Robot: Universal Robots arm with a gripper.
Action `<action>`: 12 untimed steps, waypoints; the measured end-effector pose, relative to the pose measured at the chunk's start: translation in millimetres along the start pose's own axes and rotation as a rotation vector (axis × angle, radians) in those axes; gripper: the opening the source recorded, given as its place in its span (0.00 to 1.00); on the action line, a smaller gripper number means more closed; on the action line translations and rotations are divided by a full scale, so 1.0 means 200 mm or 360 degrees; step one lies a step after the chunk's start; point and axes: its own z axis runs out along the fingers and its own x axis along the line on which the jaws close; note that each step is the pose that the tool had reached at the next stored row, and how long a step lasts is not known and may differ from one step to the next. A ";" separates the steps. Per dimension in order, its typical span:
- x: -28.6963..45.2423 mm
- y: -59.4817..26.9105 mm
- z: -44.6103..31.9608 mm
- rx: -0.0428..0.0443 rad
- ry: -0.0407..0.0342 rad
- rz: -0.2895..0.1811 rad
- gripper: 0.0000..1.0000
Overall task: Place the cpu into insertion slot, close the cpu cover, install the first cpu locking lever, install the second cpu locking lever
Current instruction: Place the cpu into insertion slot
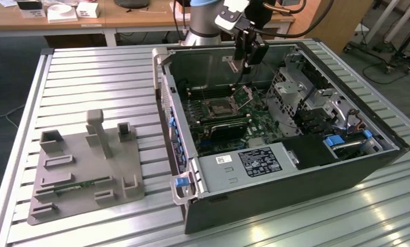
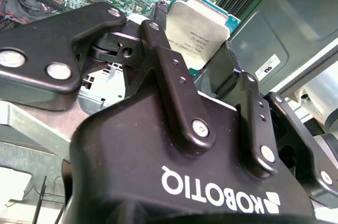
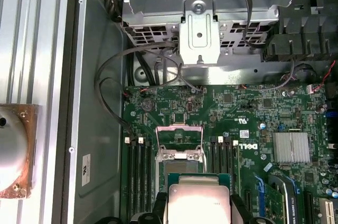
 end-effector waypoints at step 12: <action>0.000 0.000 0.005 0.0012 0.0000 0.0000 0.54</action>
